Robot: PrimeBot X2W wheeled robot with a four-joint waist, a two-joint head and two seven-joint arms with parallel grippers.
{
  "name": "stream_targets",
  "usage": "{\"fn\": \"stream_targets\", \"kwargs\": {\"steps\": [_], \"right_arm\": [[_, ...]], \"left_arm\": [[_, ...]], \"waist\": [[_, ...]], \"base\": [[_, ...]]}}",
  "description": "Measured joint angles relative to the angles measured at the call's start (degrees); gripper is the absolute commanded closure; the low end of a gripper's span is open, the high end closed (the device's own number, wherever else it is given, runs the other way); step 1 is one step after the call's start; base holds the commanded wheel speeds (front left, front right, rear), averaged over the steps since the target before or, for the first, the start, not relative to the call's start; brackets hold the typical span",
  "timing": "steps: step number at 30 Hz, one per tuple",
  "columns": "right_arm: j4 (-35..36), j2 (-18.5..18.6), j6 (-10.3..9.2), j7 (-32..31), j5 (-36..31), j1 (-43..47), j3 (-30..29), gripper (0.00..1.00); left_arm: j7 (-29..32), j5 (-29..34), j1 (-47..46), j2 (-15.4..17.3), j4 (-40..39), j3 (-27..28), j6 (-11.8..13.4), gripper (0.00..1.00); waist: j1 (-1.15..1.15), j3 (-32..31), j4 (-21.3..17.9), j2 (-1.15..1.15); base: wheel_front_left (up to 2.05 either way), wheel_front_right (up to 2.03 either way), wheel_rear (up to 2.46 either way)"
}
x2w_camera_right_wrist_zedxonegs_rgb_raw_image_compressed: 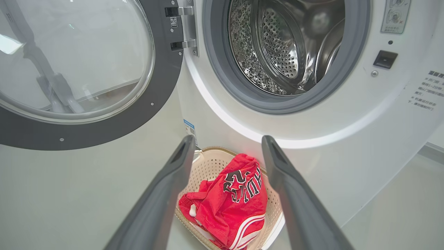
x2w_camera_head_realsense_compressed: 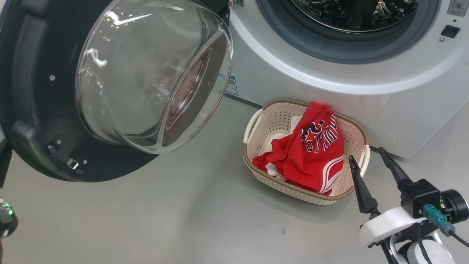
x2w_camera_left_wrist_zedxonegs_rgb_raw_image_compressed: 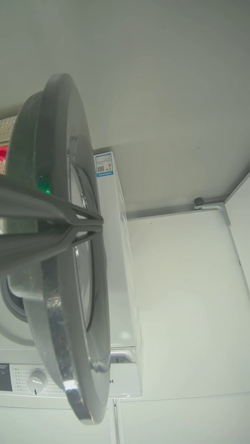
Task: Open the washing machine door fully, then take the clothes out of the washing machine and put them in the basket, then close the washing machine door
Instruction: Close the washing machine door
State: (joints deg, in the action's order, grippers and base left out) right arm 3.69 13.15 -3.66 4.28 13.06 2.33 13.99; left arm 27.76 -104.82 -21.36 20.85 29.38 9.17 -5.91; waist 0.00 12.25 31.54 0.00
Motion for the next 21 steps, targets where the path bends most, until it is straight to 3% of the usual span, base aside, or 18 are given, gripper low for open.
{"fn": "stream_targets", "kwargs": {"steps": [12,21], "right_arm": [[-0.37,-1.12,-0.02,0.59,0.08,0.0,0.34,0.0],[-1.05,-2.4,-0.55,2.19,0.71,-0.02,-0.16,0.0]], "left_arm": [[4.13,0.01,3.18,-0.03,-4.93,-1.26,-0.79,1.0],[7.53,-0.07,7.04,-2.45,-13.29,-2.29,-0.97,1.0]], "waist": [[0.0,-0.99,-0.49,0.0],[0.0,-2.15,-1.87,0.0]], "base": [[0.0,0.0,0.0],[0.0,0.0,0.0]]}}
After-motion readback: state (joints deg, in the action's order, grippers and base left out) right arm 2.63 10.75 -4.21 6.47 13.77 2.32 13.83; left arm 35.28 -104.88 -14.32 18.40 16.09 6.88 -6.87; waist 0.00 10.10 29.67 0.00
